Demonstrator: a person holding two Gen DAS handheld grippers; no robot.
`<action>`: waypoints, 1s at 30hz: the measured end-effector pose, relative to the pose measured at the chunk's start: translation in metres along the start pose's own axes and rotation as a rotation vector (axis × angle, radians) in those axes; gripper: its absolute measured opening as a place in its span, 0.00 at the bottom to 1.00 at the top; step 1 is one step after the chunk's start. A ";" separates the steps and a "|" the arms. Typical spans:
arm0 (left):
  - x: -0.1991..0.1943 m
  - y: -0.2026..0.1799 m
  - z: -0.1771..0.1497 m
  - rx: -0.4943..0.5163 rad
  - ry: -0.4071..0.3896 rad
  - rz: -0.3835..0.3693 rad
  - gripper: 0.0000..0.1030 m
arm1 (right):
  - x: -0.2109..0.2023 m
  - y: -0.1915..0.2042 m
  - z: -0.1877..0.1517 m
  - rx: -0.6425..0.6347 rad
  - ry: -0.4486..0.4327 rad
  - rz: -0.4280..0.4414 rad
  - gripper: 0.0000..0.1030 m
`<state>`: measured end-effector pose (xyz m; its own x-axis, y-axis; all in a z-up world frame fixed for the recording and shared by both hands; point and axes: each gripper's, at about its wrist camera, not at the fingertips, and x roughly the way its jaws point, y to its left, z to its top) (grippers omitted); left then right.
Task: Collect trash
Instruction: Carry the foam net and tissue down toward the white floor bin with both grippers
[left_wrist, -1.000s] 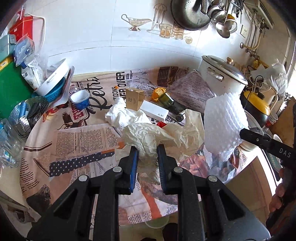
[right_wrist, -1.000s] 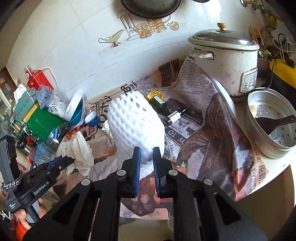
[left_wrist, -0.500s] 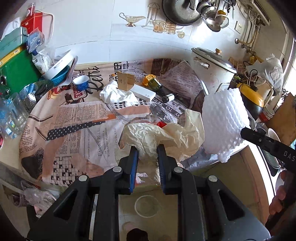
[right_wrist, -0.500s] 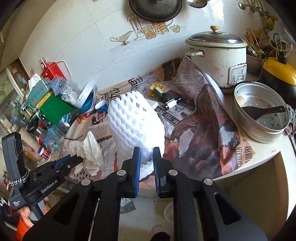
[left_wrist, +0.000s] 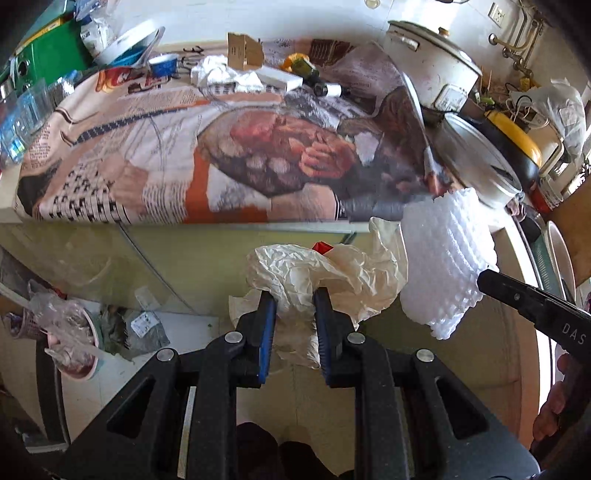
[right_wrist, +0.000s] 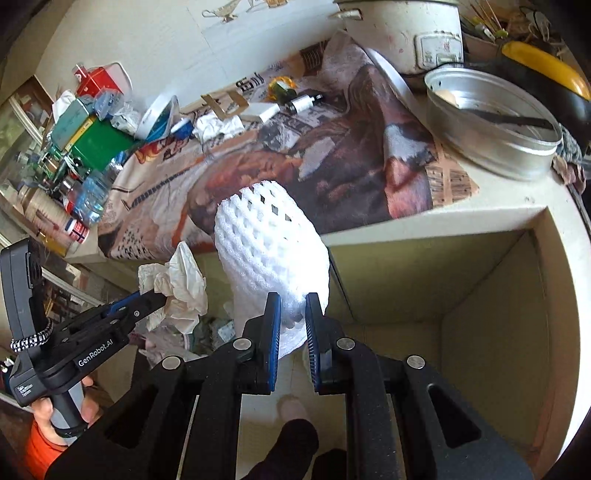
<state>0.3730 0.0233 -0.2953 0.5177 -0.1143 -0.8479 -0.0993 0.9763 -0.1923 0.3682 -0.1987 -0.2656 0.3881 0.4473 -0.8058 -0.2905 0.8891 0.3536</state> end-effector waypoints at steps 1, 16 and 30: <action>0.010 0.000 -0.007 0.001 0.021 0.005 0.20 | 0.007 -0.004 -0.005 0.003 0.015 -0.003 0.12; 0.181 0.051 -0.085 0.019 0.140 0.020 0.20 | 0.164 -0.045 -0.086 0.055 0.151 -0.044 0.12; 0.361 0.131 -0.163 -0.099 0.204 0.047 0.20 | 0.375 -0.082 -0.170 0.037 0.289 -0.065 0.14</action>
<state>0.4080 0.0800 -0.7069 0.3289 -0.1138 -0.9375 -0.2078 0.9597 -0.1894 0.3888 -0.1201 -0.6776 0.1383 0.3478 -0.9273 -0.2393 0.9203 0.3095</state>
